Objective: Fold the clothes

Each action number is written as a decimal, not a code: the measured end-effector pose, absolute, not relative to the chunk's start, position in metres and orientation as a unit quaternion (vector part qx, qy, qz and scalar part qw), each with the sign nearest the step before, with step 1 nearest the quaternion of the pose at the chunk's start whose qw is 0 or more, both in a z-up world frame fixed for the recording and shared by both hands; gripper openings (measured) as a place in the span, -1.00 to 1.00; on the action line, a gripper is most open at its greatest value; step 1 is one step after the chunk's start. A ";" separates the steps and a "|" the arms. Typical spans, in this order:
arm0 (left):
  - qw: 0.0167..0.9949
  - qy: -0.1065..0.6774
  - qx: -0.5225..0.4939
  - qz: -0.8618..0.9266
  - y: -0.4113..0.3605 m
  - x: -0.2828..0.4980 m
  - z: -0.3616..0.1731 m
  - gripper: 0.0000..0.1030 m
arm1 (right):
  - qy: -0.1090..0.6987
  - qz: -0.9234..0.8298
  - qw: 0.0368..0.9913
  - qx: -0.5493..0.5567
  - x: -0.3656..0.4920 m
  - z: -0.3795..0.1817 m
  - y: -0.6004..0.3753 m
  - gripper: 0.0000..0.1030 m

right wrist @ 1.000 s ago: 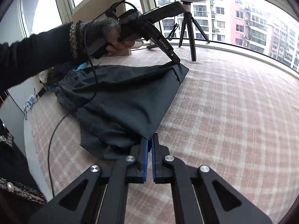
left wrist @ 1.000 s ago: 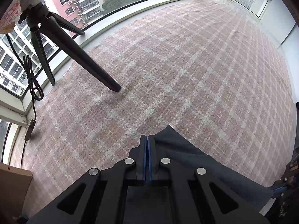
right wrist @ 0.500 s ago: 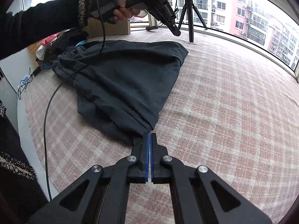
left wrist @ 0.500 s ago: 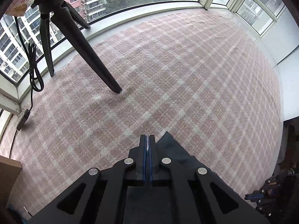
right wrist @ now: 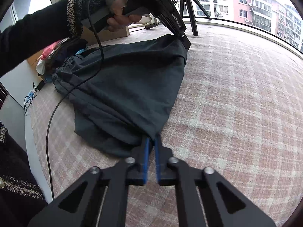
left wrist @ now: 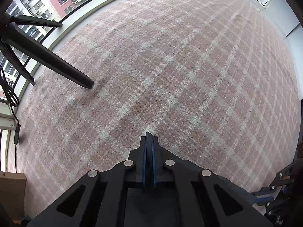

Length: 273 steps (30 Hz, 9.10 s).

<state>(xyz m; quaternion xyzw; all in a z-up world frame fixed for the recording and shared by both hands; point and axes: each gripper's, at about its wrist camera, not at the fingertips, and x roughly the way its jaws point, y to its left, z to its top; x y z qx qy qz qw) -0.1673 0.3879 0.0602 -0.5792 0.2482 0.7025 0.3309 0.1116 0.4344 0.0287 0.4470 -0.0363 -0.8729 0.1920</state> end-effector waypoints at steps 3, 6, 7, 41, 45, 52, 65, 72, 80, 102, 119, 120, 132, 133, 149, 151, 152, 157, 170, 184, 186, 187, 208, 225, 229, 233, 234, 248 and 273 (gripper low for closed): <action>0.333 0.239 -0.557 0.723 0.379 -0.162 0.084 -0.95 | -0.001 -0.904 0.203 0.377 0.132 0.069 0.420 -0.93; 0.329 0.201 -0.542 0.747 0.361 -0.170 0.109 -0.95 | 0.021 -0.909 0.197 0.367 0.148 0.076 0.413 -0.95; 0.315 0.200 -0.542 0.753 0.358 -0.173 0.108 -0.95 | 0.026 -0.900 0.191 0.391 0.146 0.062 0.414 -0.98; 0.319 0.190 -0.543 0.753 0.296 -0.193 0.084 -0.28 | 0.020 -0.884 0.199 0.422 0.095 0.035 0.427 -0.95; 0.374 0.156 -0.572 0.713 0.312 -0.210 0.060 -0.31 | 0.040 -0.877 0.187 0.441 0.090 0.025 0.414 -0.95; 0.475 0.170 -0.597 0.624 0.339 -0.161 0.040 -0.72 | 0.043 -0.874 0.172 0.452 0.083 0.023 0.411 -0.95; 0.434 0.191 -0.559 0.680 0.306 -0.190 0.055 -0.51 | 0.066 -0.872 0.162 0.457 0.087 0.018 0.413 -0.94; 0.462 0.262 -0.582 0.616 0.328 -0.185 0.017 -0.52 | 0.061 -0.871 0.159 0.461 0.086 0.019 0.413 -0.94; 0.475 0.271 -0.544 0.637 0.336 -0.165 0.030 -0.98 | 0.050 -0.875 0.152 0.456 0.085 0.025 0.416 -0.95; 0.400 0.170 -0.553 0.711 0.317 -0.220 0.050 -0.44 | 0.069 -0.863 0.171 0.471 0.100 0.026 0.415 -0.97; 0.352 0.227 -0.526 0.740 0.351 -0.203 0.046 -0.47 | 0.029 -0.854 0.189 0.483 0.121 0.043 0.432 -0.96; 0.365 0.219 -0.522 0.739 0.345 -0.194 0.054 -0.47 | 0.012 -0.859 0.186 0.478 0.120 0.048 0.438 -0.93; 0.401 0.159 -0.616 0.660 0.273 0.018 0.004 -0.29 | -0.055 -0.828 0.218 0.513 0.070 0.036 0.431 -0.81; 0.400 0.149 -0.611 0.667 0.265 0.033 0.010 -0.28 | -0.039 -0.825 0.223 0.518 0.070 0.039 0.431 -0.81; 0.294 0.172 -0.424 0.839 0.364 0.098 0.042 0.27 | -0.205 -0.825 0.153 0.504 -0.082 0.028 0.484 0.06; 0.287 0.224 -0.409 0.837 0.388 0.101 0.033 0.35 | -0.215 -0.824 0.149 0.502 -0.095 0.022 0.483 0.06; 0.280 0.246 -0.404 0.835 0.398 0.101 0.028 0.36 | -0.217 -0.823 0.153 0.502 -0.100 0.019 0.483 0.06; 0.265 0.245 -0.439 0.823 0.412 0.081 0.005 0.43 | -0.221 -0.827 0.162 0.491 -0.117 0.015 0.478 0.07; 0.290 0.074 -0.463 0.834 0.356 0.055 0.049 -0.89 | -0.211 -0.835 0.137 0.490 -0.128 0.037 0.457 -0.94; 0.235 -0.157 -0.408 0.868 0.151 0.072 0.102 -0.95 | -0.182 -0.864 0.127 0.451 -0.127 0.148 0.321 -0.94; 0.213 -0.179 -0.402 0.872 0.114 0.073 0.095 -0.99 | -0.175 -0.864 0.129 0.455 -0.132 0.151 0.282 -0.94; 0.201 -0.189 -0.399 0.875 0.094 0.076 0.093 -1.00 | -0.172 -0.863 0.129 0.457 -0.135 0.150 0.262 -0.94; 0.203 -0.189 -0.443 0.853 -0.061 0.018 0.057 -0.66 | -0.160 -0.847 0.134 0.489 -0.086 0.131 0.144 -0.35; 0.226 -0.149 -0.565 0.780 -0.033 -0.152 0.031 -0.27 | -0.394 -0.742 0.110 0.531 0.075 0.002 0.144 -0.26; 0.234 -0.147 -0.563 0.779 -0.025 -0.150 0.034 -0.55 | -0.461 -0.720 0.136 0.501 0.066 -0.005 0.146 -0.26; 0.238 -0.139 -0.558 0.783 -0.020 -0.148 0.042 -0.74 | -0.488 -0.710 0.152 0.484 0.065 -0.001 0.147 -0.26; 0.239 -0.140 -0.556 0.784 -0.020 -0.147 0.044 -0.77 | -0.499 -0.705 0.161 0.478 0.066 0.000 0.148 -0.22; 0.264 -0.136 -0.522 0.800 -0.027 -0.143 0.087 -0.92 | -0.465 -0.738 0.154 0.464 0.063 0.044 0.139 -0.91; 0.373 0.012 -0.468 0.801 0.016 0.012 0.134 -0.26 | -0.263 -0.837 0.142 0.458 0.067 0.132 0.195 -0.55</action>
